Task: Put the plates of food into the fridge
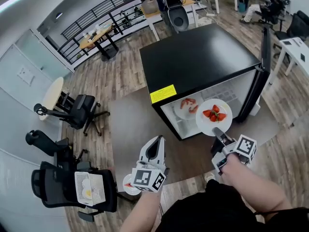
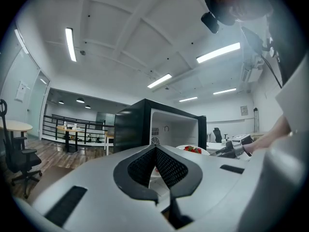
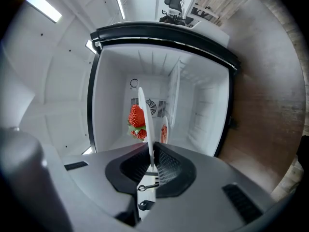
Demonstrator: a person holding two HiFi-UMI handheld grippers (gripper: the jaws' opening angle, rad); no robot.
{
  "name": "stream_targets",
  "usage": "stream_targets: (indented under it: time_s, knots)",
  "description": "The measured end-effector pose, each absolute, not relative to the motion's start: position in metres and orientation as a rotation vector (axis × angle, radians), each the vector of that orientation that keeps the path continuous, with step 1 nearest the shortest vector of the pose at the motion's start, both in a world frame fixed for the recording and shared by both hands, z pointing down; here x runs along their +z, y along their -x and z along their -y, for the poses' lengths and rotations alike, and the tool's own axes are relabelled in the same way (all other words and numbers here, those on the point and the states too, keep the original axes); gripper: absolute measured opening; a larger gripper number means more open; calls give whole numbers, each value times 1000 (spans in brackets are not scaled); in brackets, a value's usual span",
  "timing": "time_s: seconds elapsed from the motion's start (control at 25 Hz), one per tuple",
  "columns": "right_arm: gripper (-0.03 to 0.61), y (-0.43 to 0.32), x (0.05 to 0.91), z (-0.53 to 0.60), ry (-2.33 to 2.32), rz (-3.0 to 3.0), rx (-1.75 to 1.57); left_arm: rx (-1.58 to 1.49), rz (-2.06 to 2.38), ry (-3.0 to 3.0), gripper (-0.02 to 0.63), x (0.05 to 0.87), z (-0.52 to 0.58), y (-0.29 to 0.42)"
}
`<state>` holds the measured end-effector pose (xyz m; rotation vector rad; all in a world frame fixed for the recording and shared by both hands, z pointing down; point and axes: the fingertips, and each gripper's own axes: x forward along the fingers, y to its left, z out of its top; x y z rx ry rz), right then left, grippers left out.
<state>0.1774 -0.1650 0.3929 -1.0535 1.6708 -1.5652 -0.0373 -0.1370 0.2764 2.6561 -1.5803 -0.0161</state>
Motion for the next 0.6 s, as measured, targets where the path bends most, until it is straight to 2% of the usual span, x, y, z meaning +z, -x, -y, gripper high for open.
stream_targets:
  time_s: [0.6]
  knots:
    - [21,-240,405,231,1074,-1638,-1601,1,1674,-2592,3,278,178,-1]
